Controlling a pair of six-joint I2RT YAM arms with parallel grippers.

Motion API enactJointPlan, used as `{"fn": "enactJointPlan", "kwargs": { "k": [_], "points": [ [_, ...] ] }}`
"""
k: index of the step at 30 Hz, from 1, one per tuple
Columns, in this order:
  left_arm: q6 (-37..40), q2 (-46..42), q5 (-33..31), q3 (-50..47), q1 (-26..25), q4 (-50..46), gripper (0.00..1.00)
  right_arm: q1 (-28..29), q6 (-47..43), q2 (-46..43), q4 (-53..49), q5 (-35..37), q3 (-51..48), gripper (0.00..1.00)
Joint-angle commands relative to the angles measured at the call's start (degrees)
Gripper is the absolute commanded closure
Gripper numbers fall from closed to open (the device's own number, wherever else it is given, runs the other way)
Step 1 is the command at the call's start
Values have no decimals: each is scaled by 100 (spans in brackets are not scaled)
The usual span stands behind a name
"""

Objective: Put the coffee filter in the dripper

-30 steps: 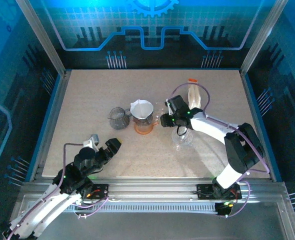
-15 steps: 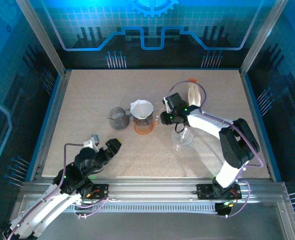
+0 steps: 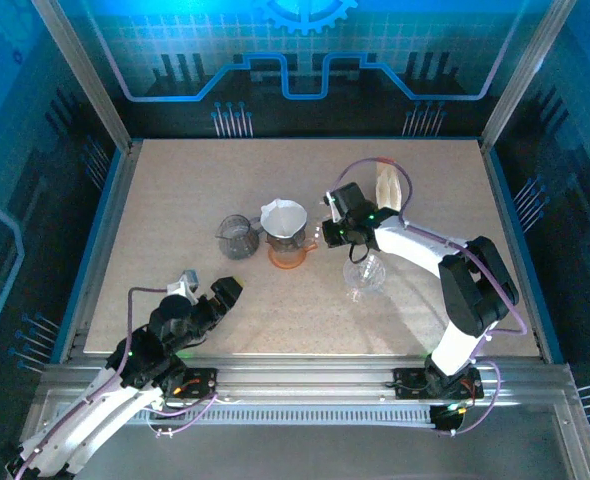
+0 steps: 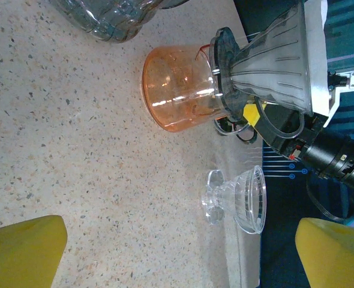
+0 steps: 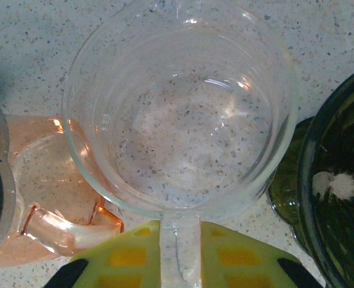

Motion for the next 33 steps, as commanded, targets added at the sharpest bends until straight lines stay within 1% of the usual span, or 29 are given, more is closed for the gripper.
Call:
{"fn": "enactJointPlan", "kwargs": {
  "k": [1,6,13,17,22,27,30,33],
  "points": [
    [-29,-29,-81,-14,-34,-63,1,-73,-46,-327,243,79,305,89],
    [-28,-32,-104,14,-28,-86,1,-72,-85,-633,196,273,391,91],
    [-8,-31,-122,49,-34,-121,1,-147,-195,-1231,-212,983,382,91],
    [2,-31,-110,59,-33,-120,1,-178,-231,-1695,-428,1042,246,91],
    [4,-1,-109,93,-34,-121,1,-129,-45,-2426,-791,784,-121,91],
    [93,163,-78,176,-34,-123,1,169,349,-3430,-1222,530,-859,91],
    [171,275,-69,231,-33,-98,1,558,433,-4061,-1528,619,-1334,90],
    [241,367,-91,271,-33,-59,1,1147,503,-4489,-2042,854,-1549,90]
  ]
}}
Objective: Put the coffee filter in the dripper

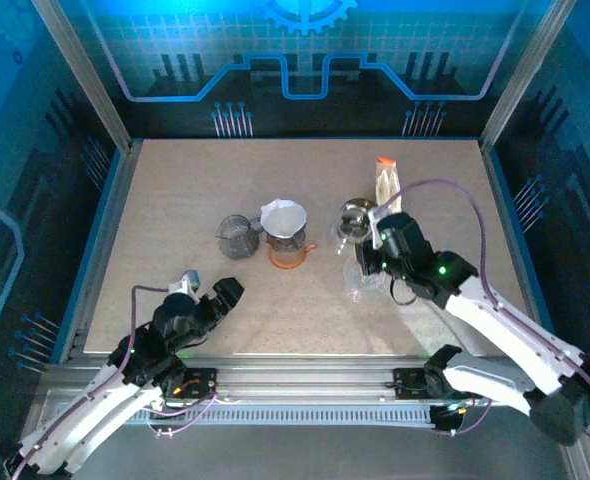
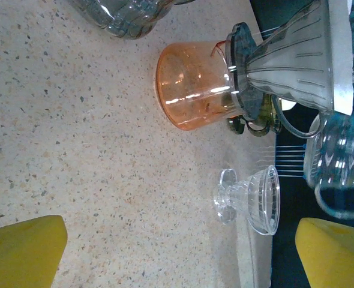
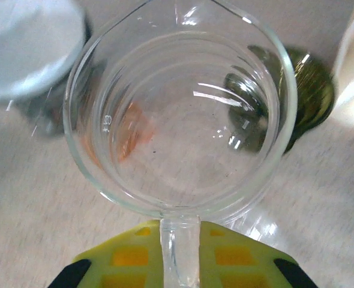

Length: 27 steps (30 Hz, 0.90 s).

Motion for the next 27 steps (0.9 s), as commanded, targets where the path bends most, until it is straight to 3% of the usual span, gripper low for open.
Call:
{"fn": "enactJointPlan", "kwargs": {
  "k": [1,5,10,18,27],
  "points": [
    [221,86,-88,237,-34,-26,1,647,246,-446,-600,262,-213,90],
    [272,159,-118,240,-34,50,1,1480,544,-773,-938,557,-369,90],
    [240,168,-96,165,-33,111,1,2063,543,-336,-560,191,-519,90],
    [215,165,-69,134,-34,96,1,2188,420,922,374,12,-549,89],
    [178,172,-61,6,-29,202,1,2188,594,1283,844,-208,-868,88]
  ]
}}
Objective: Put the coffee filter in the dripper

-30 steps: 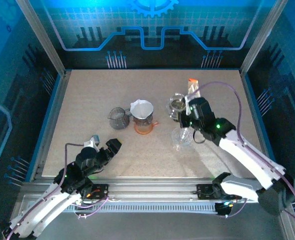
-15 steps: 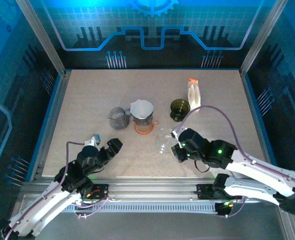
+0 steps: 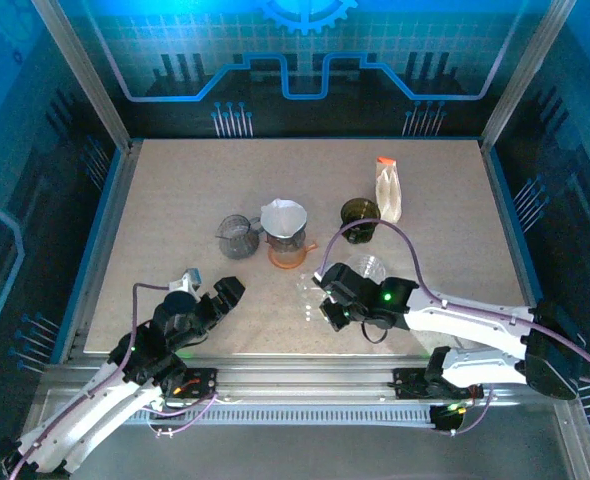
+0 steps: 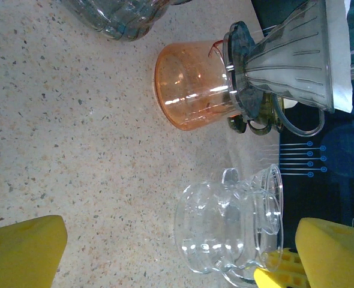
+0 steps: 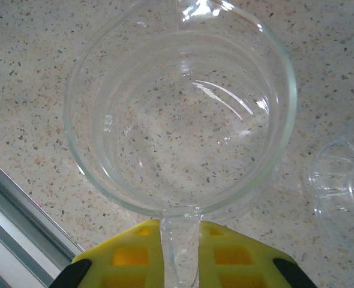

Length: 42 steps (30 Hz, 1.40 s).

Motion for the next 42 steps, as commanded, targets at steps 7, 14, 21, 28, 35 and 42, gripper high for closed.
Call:
{"fn": "enactJointPlan", "kwargs": {
  "k": [7,14,21,28,35,42],
  "points": [
    [44,22,-63,-140,-34,208,1,59,281,88,540,-186,-301,84],
    [31,32,-60,-186,-34,278,1,59,319,51,559,-145,-356,69],
    [186,227,-4,-113,-33,317,1,61,363,-47,547,6,-385,53],
    [476,483,36,80,-29,405,1,13,278,-482,501,299,-387,37],
    [793,967,134,392,-34,441,1,-273,165,-1301,247,635,-453,31],
    [699,1186,343,240,-33,774,1,-1564,238,-1849,113,21,-635,29]
  ]
}}
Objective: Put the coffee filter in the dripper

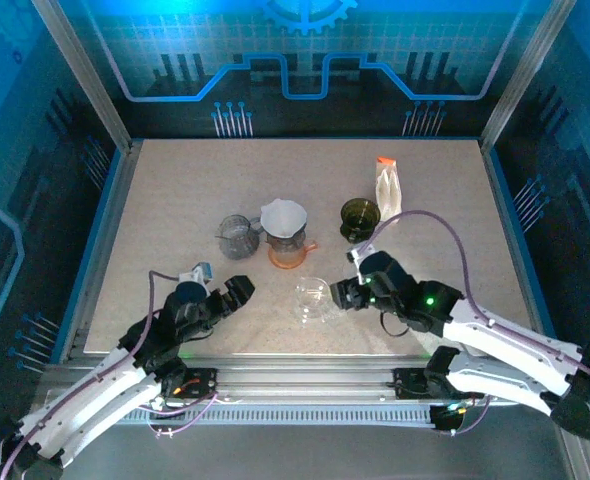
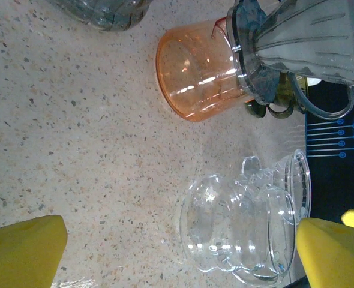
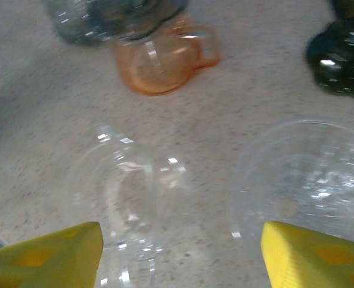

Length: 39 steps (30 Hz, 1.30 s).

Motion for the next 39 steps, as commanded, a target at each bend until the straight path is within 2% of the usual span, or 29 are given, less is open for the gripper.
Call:
{"fn": "enactJointPlan", "kwargs": {
  "k": [1,9,15,25,39],
  "points": [
    [76,10,139,13,-34,203,1,-620,32,-201,-178,-353,-152,29],
    [-54,-23,185,-128,-34,298,1,-2314,152,69,-101,-1352,-303,27],
    [-49,-27,213,-150,-33,325,1,-2752,190,199,139,-1663,-664,27],
    [-41,3,189,-184,-34,416,1,-2494,366,-62,236,-2061,-1000,31],
    [-58,18,210,-238,-26,452,1,-1419,606,93,251,-1413,-845,32]
  ]
}}
